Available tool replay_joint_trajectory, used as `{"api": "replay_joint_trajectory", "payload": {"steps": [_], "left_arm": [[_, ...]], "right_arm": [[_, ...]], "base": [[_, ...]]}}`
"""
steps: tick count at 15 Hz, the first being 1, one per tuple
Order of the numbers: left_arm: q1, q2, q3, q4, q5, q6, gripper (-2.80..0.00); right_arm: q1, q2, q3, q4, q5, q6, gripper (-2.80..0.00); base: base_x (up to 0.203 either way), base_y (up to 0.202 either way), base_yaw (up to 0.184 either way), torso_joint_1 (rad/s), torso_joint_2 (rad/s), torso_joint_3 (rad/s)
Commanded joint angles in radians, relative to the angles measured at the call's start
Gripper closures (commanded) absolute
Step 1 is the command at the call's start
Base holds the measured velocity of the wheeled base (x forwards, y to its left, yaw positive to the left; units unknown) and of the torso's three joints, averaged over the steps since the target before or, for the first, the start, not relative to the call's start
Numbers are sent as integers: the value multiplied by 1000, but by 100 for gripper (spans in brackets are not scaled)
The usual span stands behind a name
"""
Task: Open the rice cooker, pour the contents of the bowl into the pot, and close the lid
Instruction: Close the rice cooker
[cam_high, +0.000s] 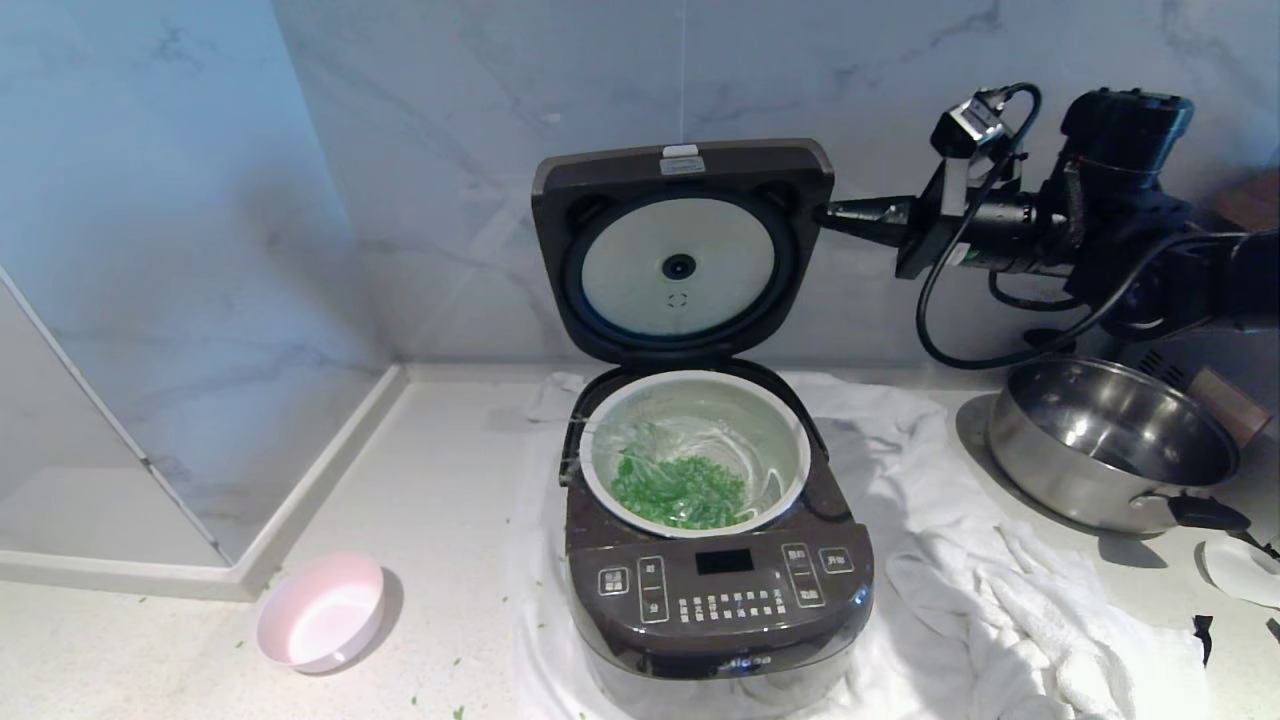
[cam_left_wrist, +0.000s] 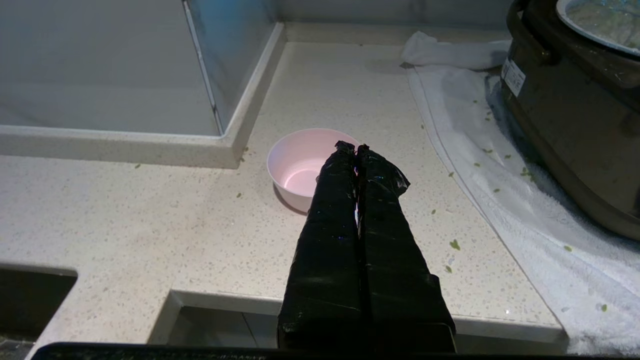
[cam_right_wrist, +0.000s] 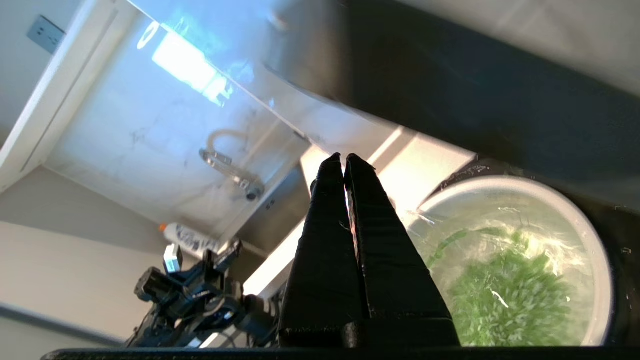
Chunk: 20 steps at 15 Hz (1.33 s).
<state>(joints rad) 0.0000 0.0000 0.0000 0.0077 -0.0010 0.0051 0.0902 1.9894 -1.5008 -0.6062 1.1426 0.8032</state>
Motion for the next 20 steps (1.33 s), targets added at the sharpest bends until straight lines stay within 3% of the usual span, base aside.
{"api": "replay_joint_trajectory", "payload": {"steps": [1,4,9,16,19,20], "left_arm": [[0,0,2,0,0,1,0],[0,0,2,0,1,1,0],[0,0,2,0,1,-1,0],[0,0,2,2,1,-1,0],[0,0,2,2,1,-1,0],[0,0,2,2,1,-1,0]], "right_arm": [[-3,-87,25,-12,5,6,0],[-12,-53,-100,-16,-4,23,0],[-35,180,-465,-25,-24,182,0],[-26,321,-490,-194,17,225,0],[-25,330,-479,-198,148,226,0],[-20,329,-470,-204,158,226,0]], "base": [[0,0,0,0,0,0],[0,0,0,0,0,0],[0,0,0,0,0,0],[0,0,0,0,0,0],[0,0,0,0,0,0],[0,0,0,0,0,0]]}}
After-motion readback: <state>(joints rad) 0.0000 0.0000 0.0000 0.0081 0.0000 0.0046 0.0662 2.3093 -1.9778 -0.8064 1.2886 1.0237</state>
